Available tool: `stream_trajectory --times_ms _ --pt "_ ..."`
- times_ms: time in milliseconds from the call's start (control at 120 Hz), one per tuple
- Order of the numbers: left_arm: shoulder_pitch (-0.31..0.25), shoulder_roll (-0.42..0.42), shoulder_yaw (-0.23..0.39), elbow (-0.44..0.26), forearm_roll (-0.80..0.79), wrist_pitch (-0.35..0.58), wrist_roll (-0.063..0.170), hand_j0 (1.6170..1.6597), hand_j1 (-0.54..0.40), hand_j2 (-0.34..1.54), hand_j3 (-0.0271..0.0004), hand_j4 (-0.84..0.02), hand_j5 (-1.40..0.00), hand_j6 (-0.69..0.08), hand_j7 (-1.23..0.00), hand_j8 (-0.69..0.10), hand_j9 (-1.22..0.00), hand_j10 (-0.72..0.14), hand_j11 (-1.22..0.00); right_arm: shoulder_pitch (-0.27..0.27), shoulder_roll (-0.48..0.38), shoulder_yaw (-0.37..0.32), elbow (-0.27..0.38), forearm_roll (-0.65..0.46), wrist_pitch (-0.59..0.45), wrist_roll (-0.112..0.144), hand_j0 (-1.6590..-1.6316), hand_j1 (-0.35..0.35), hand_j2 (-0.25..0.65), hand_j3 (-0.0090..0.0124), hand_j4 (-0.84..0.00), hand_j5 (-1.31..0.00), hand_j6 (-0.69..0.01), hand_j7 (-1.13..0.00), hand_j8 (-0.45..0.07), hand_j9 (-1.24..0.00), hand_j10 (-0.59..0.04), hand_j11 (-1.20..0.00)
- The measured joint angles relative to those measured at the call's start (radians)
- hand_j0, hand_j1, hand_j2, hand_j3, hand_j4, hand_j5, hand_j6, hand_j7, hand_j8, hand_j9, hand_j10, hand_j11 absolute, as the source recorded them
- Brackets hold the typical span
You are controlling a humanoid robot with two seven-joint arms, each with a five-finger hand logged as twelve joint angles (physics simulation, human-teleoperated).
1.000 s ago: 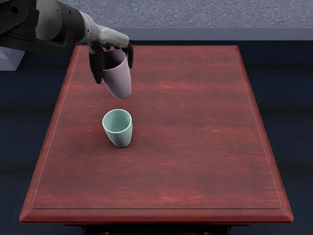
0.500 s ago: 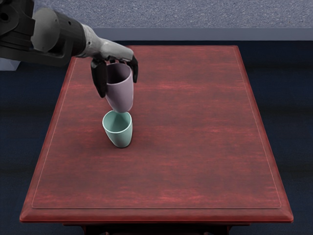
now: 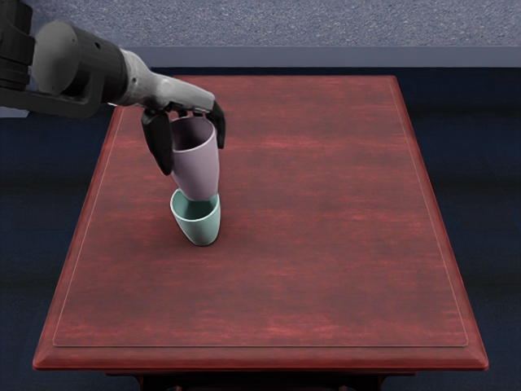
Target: Pick up cup and place in cup with left hand
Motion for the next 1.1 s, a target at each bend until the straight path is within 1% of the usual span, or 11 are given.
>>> stream_trajectory --times_ms 67,275,358,517,717,858,908,958,1058,1067,1100 --pt "0.001 0.003 -0.008 -0.013 -0.001 0.001 0.000 1.6525 -0.181 0.09 0.0000 -0.343 -0.70 -0.175 -0.71 -0.196 -0.67 -0.370 -0.69 0.000 0.000 0.000 0.000 0.000 0.000 0.000 -1.6581 -0.318 -0.005 0.0000 -0.026 -0.03 -0.026 -0.03 -0.026 -0.03 -0.026 -0.03" --pt "0.010 0.018 -0.012 -0.044 -0.003 0.002 0.000 1.6526 -0.190 0.10 0.0000 -0.347 -0.70 -0.175 -0.71 -0.199 -0.67 -0.373 -0.69 0.000 0.000 0.000 0.000 0.000 0.000 0.000 -1.6581 -0.318 -0.005 0.0000 -0.026 -0.03 -0.026 -0.03 -0.026 -0.03 -0.026 -0.03" --pt "0.040 0.020 -0.014 -0.049 0.002 0.003 0.000 1.6530 -0.182 0.10 0.0000 -0.353 -0.70 -0.176 -0.71 -0.201 -0.67 -0.373 -0.69 0.000 0.000 0.000 0.000 0.000 0.000 0.000 -1.6581 -0.318 -0.005 0.0000 -0.026 -0.03 -0.026 -0.03 -0.026 -0.03 -0.026 -0.03" --pt "0.042 0.023 -0.015 -0.066 0.008 0.001 0.000 1.6527 -0.177 0.09 0.0000 -0.352 -0.70 -0.177 -0.71 -0.202 -0.67 -0.375 -0.69 0.000 0.000 0.000 0.000 0.000 0.000 0.000 -1.6581 -0.318 -0.005 0.0000 -0.026 -0.03 -0.026 -0.03 -0.026 -0.03 -0.026 -0.03" --pt "0.042 0.056 -0.015 -0.071 0.011 0.001 0.000 1.6528 -0.176 0.08 0.0000 -0.355 -0.70 -0.173 -0.71 -0.204 -0.67 -0.377 -0.68 0.000 0.000 0.000 0.000 0.000 0.000 0.000 -1.6581 -0.318 -0.005 0.0000 -0.026 -0.03 -0.026 -0.03 -0.026 -0.03 -0.026 -0.03" --pt "0.044 0.049 -0.013 -0.070 0.031 0.002 0.000 1.6527 -0.171 0.08 0.0000 -0.356 -0.70 -0.183 -0.70 -0.205 -0.66 -0.380 -0.68 0.000 0.000 0.000 0.000 0.000 0.000 0.000 -1.6581 -0.318 -0.005 0.0000 -0.026 -0.03 -0.026 -0.03 -0.026 -0.03 -0.026 -0.03" --pt "0.059 0.047 -0.012 -0.069 0.047 0.002 0.000 1.6532 -0.179 0.09 0.0000 -0.362 -0.70 -0.184 -0.70 -0.216 -0.66 -0.382 -0.68 0.000 0.000 0.000 0.000 0.000 0.000 0.000 -1.6581 -0.318 -0.005 0.0000 -0.026 -0.03 -0.026 -0.03 -0.026 -0.03 -0.026 -0.03" --pt "0.066 0.043 -0.011 -0.067 0.066 0.001 0.000 1.6529 -0.175 0.09 0.0000 -0.359 -0.70 -0.186 -0.70 -0.208 -0.66 -0.381 -0.68 0.000 0.000 0.000 0.000 0.000 0.000 0.000 -1.6581 -0.318 -0.005 0.0000 -0.026 -0.03 -0.026 -0.03 -0.026 -0.03 -0.026 -0.03" --pt "0.064 0.033 -0.011 -0.065 0.089 0.001 0.000 1.6531 -0.169 0.08 0.0000 -0.367 -0.70 -0.186 -0.69 -0.213 -0.66 -0.384 -0.67 0.000 0.000 0.000 0.000 0.000 0.000 0.000 -1.6581 -0.318 -0.005 0.0000 -0.026 -0.03 -0.026 -0.03 -0.026 -0.03 -0.026 -0.03" --pt "0.064 0.032 -0.011 -0.065 0.090 0.001 0.000 1.6527 -0.158 0.07 0.0000 -0.367 -0.70 -0.187 -0.69 -0.212 -0.66 -0.384 -0.68 0.000 0.000 0.000 0.000 0.000 0.000 0.000 -1.6581 -0.318 -0.005 0.0000 -0.026 -0.03 -0.026 -0.03 -0.026 -0.03 -0.026 -0.03" --pt "0.063 0.026 -0.012 -0.065 0.094 0.001 0.000 1.6529 -0.168 0.08 0.0000 -0.370 -0.70 -0.188 -0.69 -0.215 -0.66 -0.386 -0.68 0.000 0.000 0.000 0.000 0.000 0.000 0.000 -1.6581 -0.318 -0.005 0.0000 -0.026 -0.03 -0.026 -0.03 -0.026 -0.03 -0.026 -0.03"
